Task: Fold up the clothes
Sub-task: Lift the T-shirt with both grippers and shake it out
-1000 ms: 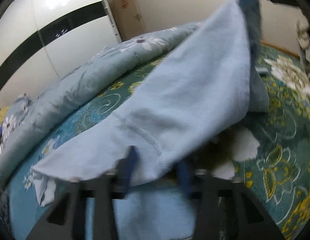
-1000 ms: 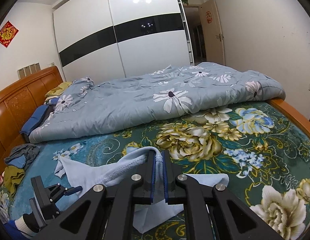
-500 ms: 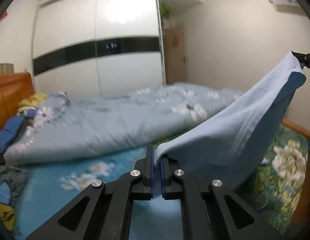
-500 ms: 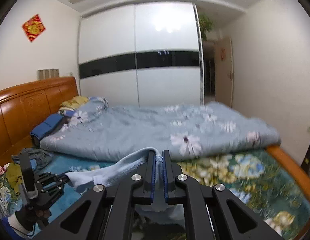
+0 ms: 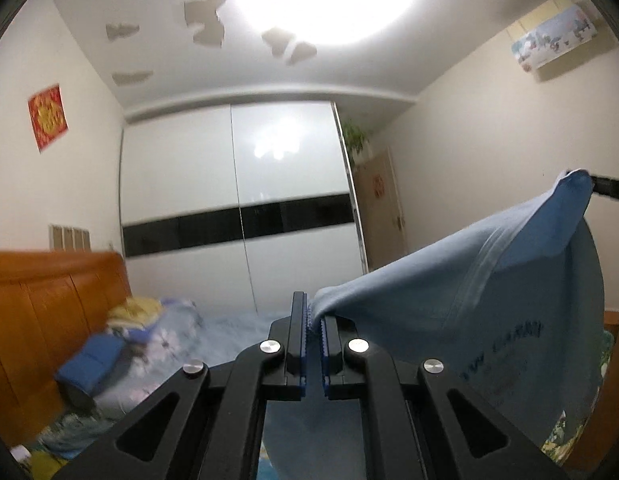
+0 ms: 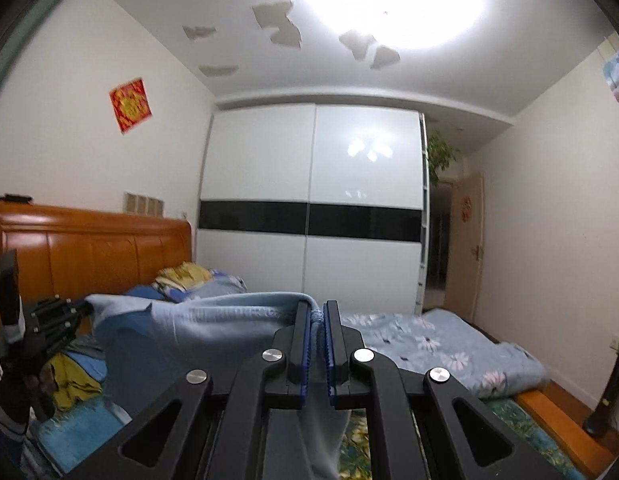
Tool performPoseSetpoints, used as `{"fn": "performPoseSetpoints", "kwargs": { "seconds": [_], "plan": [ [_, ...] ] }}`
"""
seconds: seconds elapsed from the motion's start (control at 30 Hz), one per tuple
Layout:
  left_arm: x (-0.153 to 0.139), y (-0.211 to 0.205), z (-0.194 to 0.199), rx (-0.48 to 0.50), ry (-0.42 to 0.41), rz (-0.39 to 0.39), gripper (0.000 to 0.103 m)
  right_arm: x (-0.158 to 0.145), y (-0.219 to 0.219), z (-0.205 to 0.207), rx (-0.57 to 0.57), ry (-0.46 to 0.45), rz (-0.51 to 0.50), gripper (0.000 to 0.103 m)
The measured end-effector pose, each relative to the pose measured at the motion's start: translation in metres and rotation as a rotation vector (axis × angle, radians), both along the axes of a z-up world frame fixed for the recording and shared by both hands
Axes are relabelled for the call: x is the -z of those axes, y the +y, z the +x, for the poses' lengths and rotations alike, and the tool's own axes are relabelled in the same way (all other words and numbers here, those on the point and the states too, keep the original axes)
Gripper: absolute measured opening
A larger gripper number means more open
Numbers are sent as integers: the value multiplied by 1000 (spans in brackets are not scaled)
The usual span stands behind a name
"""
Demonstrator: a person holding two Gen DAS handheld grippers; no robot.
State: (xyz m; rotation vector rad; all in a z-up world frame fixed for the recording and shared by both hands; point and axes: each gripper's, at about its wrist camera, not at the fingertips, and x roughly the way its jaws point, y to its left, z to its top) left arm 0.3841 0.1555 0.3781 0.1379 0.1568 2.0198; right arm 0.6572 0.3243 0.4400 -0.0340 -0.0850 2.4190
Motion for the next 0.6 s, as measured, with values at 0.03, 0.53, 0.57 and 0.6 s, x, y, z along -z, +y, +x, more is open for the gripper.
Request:
{"fn": "performPoseSetpoints", "kwargs": {
  "seconds": [0.03,0.53,0.57,0.6],
  "plan": [
    [-6,-5,2,-9,20,4,7,-4,-4,2,-8,10,4,7],
    [185,167,-100,-145,-160,-510,6,170,137,-142,-59,-249,-379,2],
    [204,176,-109,-165,-176,-544,6,190,143,-149,-74,-274,-412,2],
    [221,183,-118,-181,-200,-572,6,210,147,-156,-96,-301,-441,2]
  ]
}}
